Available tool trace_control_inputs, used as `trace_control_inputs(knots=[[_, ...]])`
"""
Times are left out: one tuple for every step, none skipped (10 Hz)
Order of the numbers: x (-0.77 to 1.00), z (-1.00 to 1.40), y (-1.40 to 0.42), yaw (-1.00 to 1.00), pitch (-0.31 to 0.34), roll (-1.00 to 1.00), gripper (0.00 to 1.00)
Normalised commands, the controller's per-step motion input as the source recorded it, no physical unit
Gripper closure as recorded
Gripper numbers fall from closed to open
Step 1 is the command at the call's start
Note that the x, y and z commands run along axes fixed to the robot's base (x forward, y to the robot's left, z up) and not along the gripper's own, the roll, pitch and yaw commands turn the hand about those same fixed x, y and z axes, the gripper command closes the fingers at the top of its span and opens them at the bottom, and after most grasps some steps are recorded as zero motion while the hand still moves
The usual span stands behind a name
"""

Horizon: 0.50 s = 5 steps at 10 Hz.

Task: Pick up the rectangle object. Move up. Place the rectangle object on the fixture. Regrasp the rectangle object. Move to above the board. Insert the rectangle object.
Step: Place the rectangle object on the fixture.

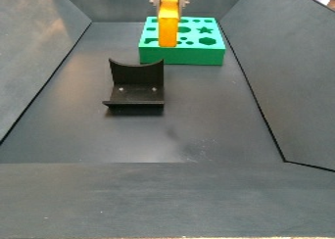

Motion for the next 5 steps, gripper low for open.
trace_control_inputs(knots=[[0.49,0.0,-0.02,0.08,0.15,0.06,1.0],[0.98,0.26,0.56,0.01,-0.035,-1.0,1.0],[0.86,0.23,0.52,-0.01,-0.028,-1.0,1.0],[0.73,0.14,0.38,-0.02,-0.011,-1.0,1.0],[0.64,0.06,0.21,-0.02,0.005,-1.0,1.0]])
